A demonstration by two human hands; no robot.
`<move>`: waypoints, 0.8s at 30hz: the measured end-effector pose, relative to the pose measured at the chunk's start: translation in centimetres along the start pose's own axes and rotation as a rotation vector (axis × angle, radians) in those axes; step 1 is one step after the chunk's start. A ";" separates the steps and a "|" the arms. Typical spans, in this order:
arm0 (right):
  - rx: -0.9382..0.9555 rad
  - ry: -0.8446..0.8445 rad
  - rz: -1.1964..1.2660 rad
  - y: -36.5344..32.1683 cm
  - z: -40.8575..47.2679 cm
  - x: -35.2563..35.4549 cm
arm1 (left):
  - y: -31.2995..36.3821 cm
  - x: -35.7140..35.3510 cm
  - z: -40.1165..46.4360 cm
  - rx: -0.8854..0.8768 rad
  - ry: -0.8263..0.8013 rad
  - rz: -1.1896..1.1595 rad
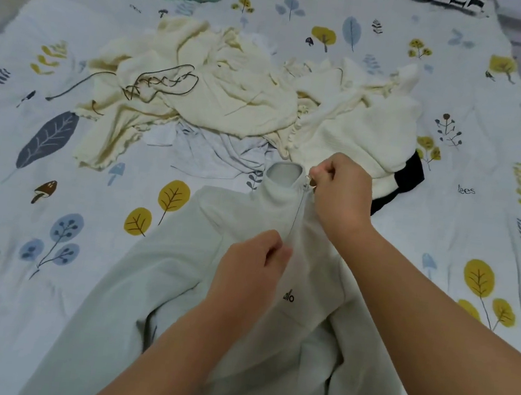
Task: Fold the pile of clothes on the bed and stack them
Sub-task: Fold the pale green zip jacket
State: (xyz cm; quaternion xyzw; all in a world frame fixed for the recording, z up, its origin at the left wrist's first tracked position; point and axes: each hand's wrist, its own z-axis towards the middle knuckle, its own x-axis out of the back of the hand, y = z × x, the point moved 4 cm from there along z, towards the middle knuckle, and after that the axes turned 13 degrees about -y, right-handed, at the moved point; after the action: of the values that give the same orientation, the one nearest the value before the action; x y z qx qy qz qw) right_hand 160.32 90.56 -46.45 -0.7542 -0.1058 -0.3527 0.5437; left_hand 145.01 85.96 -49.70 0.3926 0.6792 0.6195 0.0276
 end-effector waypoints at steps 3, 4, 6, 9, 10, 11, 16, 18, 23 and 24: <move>-0.061 -0.022 0.009 1.2 0.6 -0.3 | -0.4 0.8 1.2 0.030 0.046 0.012; -0.117 -0.050 -0.007 2.1 0.8 -0.3 | -0.8 1.3 1.7 0.054 0.072 0.003; -0.256 -0.117 -0.108 4.3 0.6 -0.4 | -2.2 2.5 2.7 0.138 0.125 0.069; -0.457 -0.137 -0.339 7.8 -1.4 -0.6 | -5.6 4.8 3.6 0.313 0.256 0.379; -0.521 -0.148 -0.371 8.9 -2.3 -0.8 | -6.8 5.5 3.6 0.379 0.277 0.462; -0.575 -0.167 -0.387 9.9 -3.2 -1.1 | -8.0 6.0 3.6 0.445 0.261 0.521; -0.414 -0.140 -0.473 12.4 -5.1 -1.2 | -11.2 7.2 3.8 0.350 0.119 0.636; -0.319 -0.103 -0.473 13.1 -4.7 0.4 | -11.1 8.9 3.5 0.255 0.196 0.595; -0.333 0.011 -0.581 14.6 -3.3 6.7 | -12.1 15.3 2.8 0.306 0.326 0.677; -0.349 0.007 -0.611 14.6 -3.1 7.2 | -12.1 16.0 2.8 0.314 0.311 0.712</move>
State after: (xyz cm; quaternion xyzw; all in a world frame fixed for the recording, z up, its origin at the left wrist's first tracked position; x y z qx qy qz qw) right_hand 172.22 80.56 -52.25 -0.7679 -0.2631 -0.5145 0.2762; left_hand 129.41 98.25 -53.59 0.5042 0.5832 0.5312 -0.3513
